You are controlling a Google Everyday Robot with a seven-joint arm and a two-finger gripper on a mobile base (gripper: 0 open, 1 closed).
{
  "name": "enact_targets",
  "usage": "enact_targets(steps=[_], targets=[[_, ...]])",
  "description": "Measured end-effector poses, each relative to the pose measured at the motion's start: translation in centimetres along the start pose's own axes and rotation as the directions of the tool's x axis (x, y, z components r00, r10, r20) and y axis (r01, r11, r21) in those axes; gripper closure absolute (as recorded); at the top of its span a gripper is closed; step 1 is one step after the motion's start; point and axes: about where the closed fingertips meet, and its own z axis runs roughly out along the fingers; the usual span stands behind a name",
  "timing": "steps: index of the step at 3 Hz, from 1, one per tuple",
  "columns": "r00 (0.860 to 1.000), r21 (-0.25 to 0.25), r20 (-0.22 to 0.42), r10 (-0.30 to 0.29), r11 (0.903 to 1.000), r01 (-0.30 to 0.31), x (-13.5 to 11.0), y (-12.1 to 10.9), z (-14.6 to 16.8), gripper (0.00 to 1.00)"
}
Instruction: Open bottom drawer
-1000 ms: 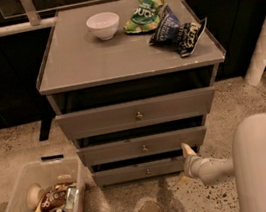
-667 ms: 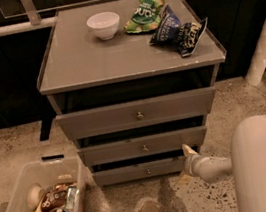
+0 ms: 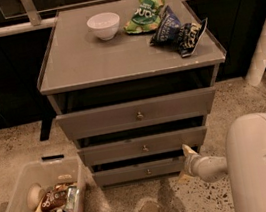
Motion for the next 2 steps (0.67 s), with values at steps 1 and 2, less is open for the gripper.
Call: enact_targets(steps=[1, 2], targets=[[0.999, -0.032, 0.004, 0.049, 0.9983, -0.049, 2.2, 3.7, 0.0, 0.00], [0.997, -0.083, 0.003, 0.075, 0.9937, -0.075, 4.0, 7.3, 0.7, 0.00]])
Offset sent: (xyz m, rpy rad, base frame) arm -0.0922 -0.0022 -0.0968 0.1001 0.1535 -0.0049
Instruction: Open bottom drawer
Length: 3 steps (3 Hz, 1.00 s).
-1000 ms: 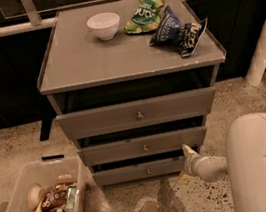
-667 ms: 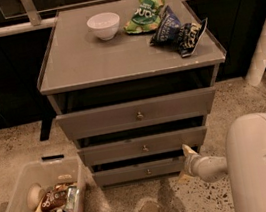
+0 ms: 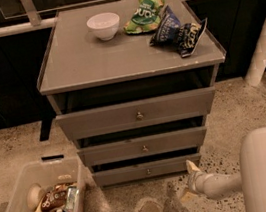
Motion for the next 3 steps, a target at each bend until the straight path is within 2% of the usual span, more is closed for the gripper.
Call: enact_targets(steps=[1, 2, 3], targets=[[1.000, -0.007, 0.020, -0.006, 1.0000, 0.007, 0.8, 1.0, 1.7, 0.00], [0.999, 0.041, 0.039, -0.028, 0.9988, 0.026, 0.4, -0.7, 3.7, 0.00], [0.998, 0.110, 0.033, -0.045, 0.9930, 0.042, -0.9, -4.3, 6.1, 0.00]])
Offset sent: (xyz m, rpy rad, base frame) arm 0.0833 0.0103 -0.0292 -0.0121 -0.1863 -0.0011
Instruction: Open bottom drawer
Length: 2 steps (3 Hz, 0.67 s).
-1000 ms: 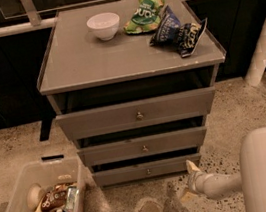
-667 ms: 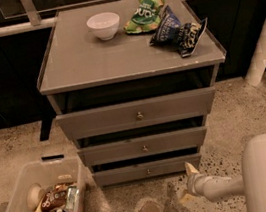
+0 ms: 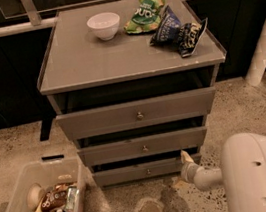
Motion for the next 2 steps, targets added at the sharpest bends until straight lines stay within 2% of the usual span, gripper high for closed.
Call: enact_targets(steps=[1, 2], targets=[[0.998, 0.006, -0.057, 0.002, 1.0000, -0.002, -0.88, -3.25, 2.95, 0.00], [0.998, 0.003, -0.068, -0.003, 1.0000, 0.003, -1.11, -3.58, 3.45, 0.00]])
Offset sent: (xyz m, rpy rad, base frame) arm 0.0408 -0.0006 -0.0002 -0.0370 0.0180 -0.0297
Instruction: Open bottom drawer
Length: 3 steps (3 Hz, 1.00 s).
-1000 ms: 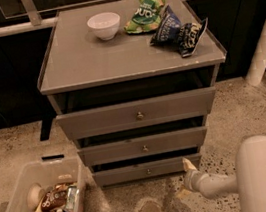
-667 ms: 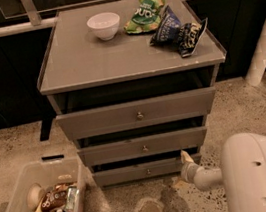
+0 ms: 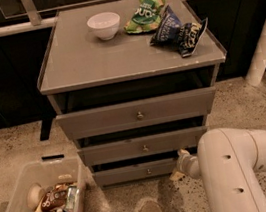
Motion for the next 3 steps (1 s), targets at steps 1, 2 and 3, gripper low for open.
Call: enact_targets(steps=[1, 2, 3], targets=[[1.000, -0.002, -0.004, 0.001, 1.0000, -0.001, 0.10, 0.11, 0.12, 0.00], [1.000, -0.012, -0.020, 0.001, 0.9999, -0.001, 0.45, -0.08, 0.98, 0.00], [1.000, -0.012, -0.020, 0.001, 0.9999, -0.001, 0.46, -0.07, 0.99, 0.00]])
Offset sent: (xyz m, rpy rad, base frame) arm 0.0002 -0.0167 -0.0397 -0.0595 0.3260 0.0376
